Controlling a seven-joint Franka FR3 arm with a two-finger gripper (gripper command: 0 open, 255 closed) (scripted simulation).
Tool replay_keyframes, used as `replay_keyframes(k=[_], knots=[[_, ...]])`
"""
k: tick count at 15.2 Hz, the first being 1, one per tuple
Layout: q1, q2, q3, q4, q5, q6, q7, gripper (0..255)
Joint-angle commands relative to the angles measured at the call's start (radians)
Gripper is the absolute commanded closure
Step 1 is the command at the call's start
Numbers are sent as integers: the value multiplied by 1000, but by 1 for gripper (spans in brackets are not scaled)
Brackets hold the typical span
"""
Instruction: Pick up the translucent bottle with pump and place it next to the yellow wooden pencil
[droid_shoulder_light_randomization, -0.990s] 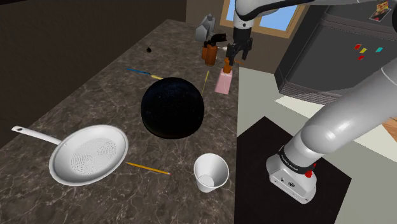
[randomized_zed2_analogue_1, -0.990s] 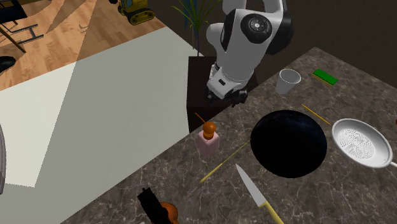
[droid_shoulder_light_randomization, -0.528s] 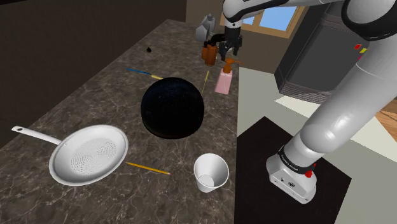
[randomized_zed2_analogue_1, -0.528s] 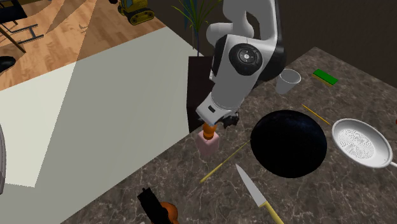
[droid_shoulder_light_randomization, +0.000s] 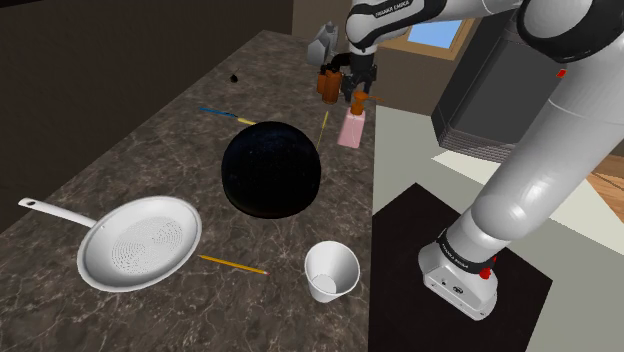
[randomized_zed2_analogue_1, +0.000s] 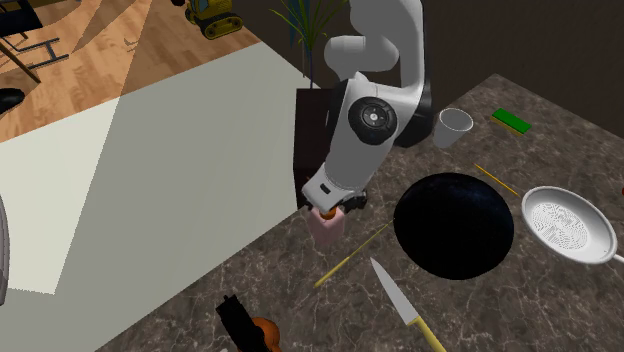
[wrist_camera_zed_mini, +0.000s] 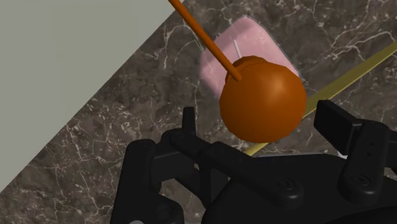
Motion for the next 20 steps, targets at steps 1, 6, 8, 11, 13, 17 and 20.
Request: replay_keyframes(k=[1,6,8,11,13,17,20], knots=[[-2,8,-1,-11,0,19,-1,0],[-2,8,-1,-10,0,19,-1,0],[-2,8,-1,-10,0,19,-1,0],[-2,8,-1,-10,0,19,-1,255],[-2,8,-1,-10,0,19,-1,255],[-2,8,-1,-10,0,19,-1,255],[-2,-2,-1,5,0,-5,-4,255]])
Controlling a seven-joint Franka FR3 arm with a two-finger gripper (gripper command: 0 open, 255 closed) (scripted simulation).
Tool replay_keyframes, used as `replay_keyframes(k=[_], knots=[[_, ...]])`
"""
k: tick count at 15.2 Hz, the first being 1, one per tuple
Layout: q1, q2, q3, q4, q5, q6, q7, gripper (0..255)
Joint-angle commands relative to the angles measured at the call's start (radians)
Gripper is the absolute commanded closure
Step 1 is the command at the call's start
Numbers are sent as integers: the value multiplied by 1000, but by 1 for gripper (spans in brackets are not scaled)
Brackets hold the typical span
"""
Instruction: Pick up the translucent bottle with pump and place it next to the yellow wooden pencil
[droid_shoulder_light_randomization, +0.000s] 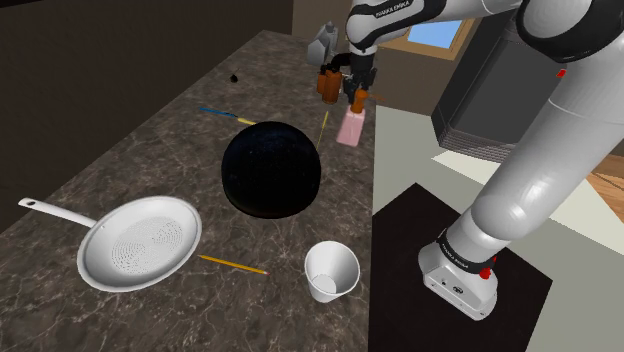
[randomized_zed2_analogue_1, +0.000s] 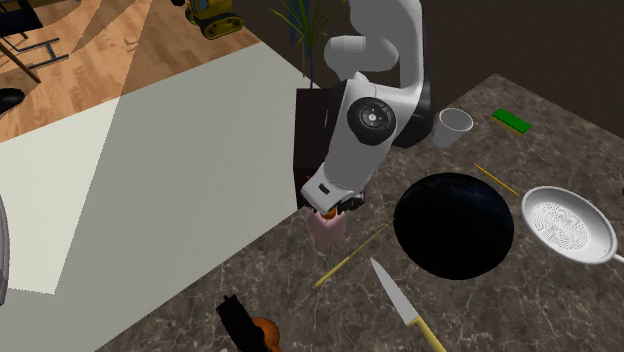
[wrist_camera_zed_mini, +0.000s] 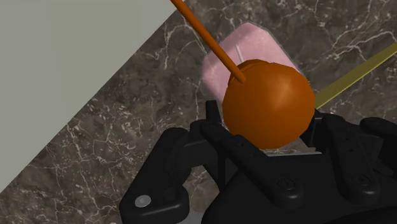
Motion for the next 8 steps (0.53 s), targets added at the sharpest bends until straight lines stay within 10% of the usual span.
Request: replay_keyframes(k=[1,8], knots=[[0,-7,0,13,1,-21,-3,255],[2,-33,1,76,2,-109,-12,255]])
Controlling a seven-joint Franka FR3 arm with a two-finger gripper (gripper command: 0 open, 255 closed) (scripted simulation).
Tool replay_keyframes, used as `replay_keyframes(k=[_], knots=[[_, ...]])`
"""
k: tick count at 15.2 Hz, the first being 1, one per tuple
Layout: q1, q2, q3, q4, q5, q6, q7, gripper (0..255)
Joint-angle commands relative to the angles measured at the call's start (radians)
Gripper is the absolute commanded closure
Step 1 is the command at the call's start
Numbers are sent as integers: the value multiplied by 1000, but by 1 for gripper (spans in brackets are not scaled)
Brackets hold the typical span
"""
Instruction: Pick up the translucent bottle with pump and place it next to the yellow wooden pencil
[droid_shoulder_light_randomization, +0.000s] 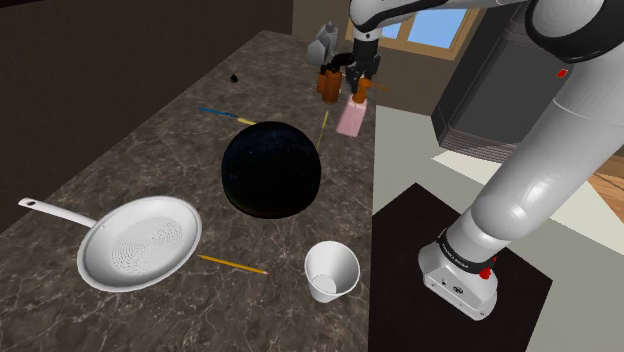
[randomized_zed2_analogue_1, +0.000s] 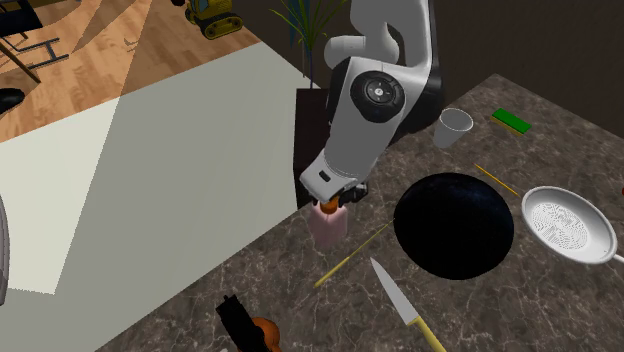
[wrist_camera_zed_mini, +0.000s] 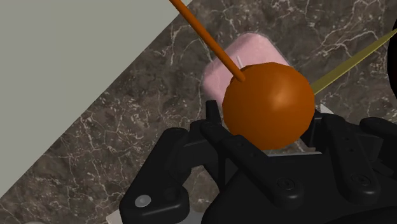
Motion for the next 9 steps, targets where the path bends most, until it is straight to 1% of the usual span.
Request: replay_keyframes(k=[1,9], knots=[[1,-5,1,20,1,-25,-2,255],[2,-21,2,107,3,-128,-13,255]])
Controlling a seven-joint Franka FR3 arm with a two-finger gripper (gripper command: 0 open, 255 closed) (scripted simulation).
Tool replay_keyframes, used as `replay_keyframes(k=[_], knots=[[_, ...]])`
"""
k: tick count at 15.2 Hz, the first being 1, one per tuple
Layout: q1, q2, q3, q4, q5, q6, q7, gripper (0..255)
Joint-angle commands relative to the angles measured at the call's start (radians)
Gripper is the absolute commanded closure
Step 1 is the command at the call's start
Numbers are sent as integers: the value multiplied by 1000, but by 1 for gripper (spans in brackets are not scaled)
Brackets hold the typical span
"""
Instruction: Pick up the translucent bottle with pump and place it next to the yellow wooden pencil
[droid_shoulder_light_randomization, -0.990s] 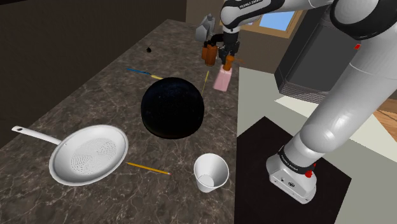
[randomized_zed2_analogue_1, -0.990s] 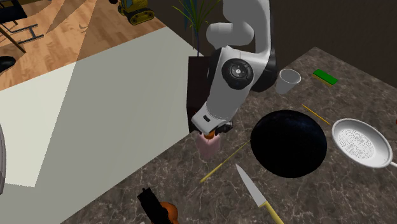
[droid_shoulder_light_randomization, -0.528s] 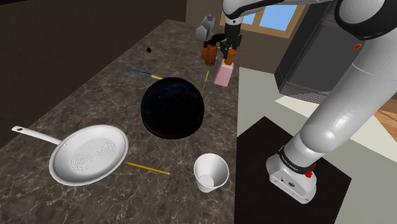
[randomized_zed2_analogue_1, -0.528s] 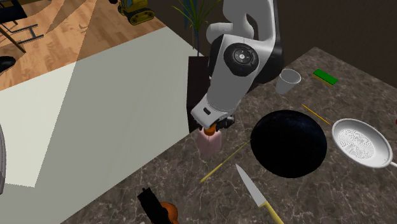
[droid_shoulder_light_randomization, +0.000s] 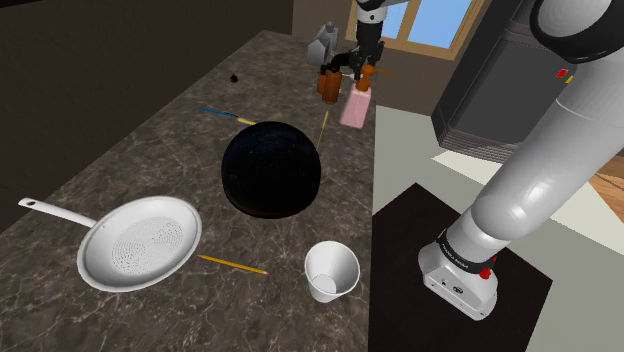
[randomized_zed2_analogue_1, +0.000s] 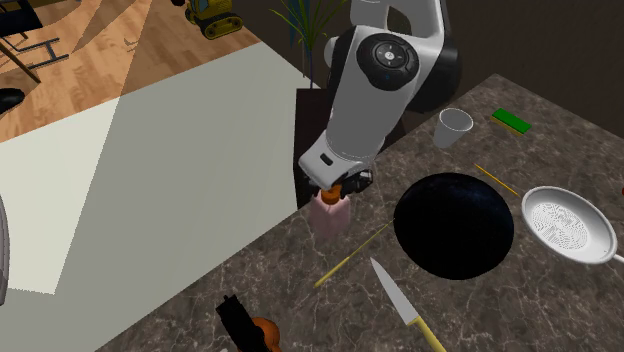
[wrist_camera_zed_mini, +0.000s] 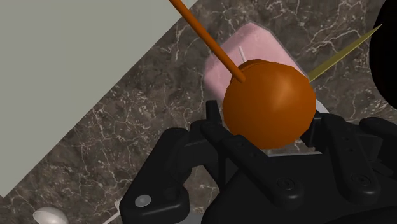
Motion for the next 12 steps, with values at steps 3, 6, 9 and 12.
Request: replay_keyframes(k=[3,6,9,12], knots=[[1,-6,0,48,1,-54,-6,255],[1,-7,1,87,2,-94,-11,255],[1,-5,1,129,3,-134,-16,255],[1,-1,1,174,3,-175,-21,255]])
